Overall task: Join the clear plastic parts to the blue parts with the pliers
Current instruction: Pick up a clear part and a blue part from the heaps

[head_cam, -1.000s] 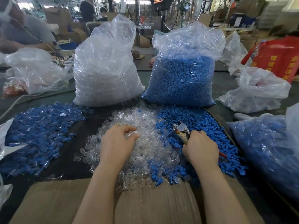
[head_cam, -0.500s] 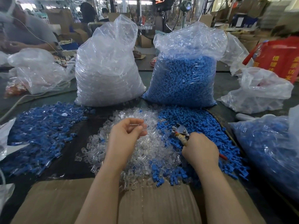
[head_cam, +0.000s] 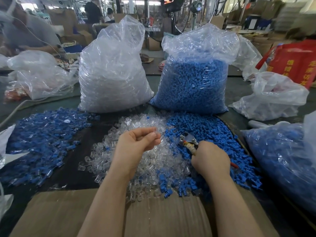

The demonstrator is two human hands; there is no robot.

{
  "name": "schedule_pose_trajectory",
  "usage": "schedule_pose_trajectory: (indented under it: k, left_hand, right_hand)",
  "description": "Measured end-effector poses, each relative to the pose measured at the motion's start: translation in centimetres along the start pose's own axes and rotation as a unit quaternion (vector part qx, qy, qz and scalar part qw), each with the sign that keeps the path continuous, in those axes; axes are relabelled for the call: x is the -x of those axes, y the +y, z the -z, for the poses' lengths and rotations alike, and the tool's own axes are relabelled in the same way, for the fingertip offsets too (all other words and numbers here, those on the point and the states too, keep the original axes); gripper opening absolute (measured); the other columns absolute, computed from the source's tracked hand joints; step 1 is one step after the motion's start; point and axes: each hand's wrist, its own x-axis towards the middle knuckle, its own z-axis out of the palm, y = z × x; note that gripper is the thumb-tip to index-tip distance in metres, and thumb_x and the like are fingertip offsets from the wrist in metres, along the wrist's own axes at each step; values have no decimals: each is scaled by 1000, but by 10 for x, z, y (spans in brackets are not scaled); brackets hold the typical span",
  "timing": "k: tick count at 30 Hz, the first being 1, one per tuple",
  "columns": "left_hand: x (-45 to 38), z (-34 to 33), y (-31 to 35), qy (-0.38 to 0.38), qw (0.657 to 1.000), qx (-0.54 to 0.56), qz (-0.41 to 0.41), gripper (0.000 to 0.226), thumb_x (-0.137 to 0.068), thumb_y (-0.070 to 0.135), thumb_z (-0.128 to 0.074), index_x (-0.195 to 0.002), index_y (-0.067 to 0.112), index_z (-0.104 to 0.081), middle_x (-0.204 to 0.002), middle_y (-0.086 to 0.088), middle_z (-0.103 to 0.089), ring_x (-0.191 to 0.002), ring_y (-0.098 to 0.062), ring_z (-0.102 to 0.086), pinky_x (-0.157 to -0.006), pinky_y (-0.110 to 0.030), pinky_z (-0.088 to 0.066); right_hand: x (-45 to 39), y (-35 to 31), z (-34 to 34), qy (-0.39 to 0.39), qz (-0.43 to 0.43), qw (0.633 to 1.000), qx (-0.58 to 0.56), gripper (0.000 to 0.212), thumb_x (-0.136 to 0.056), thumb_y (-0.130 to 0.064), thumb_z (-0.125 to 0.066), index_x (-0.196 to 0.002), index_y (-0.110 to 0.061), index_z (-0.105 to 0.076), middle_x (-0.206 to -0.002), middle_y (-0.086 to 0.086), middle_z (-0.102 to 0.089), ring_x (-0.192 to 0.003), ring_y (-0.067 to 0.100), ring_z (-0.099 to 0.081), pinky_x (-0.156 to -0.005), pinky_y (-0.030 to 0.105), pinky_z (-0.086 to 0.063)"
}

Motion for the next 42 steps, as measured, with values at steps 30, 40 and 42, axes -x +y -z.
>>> schedule_pose_trajectory:
  k: [30,40,42]
  left_hand:
    - [8,-44,3,81,994,71,0,6,-85,3,-72,-91,1,-71,-78,-12,-76,-66,-13,-73,-61,-17,-56]
    - [10,-48,4,102,992,78,-17,6,-84,0,-73,-89,2,-72,-76,-10,-76,-69,-15,-74,-62,-16,-55]
    - [10,-49,3,103,991,77,-22,5,-84,1,-73,-88,3,-73,-75,-10,-76,-70,-16,-74,-63,-16,-55]
  right_hand:
    - [12,-29,24,79,144,820,-548,18,-90,-12,-69,-85,-28,-63,-72,-20,-65,-64,-1,-58,-58,13,-44]
    - [15,-31,23,71,138,780,-607,17,-91,-10,-68,-85,-25,-65,-75,-19,-68,-67,-3,-61,-61,10,-46]
    - [15,-32,22,75,140,784,-600,16,-91,-11,-69,-85,-25,-65,-73,-18,-67,-64,-3,-60,-59,11,-46]
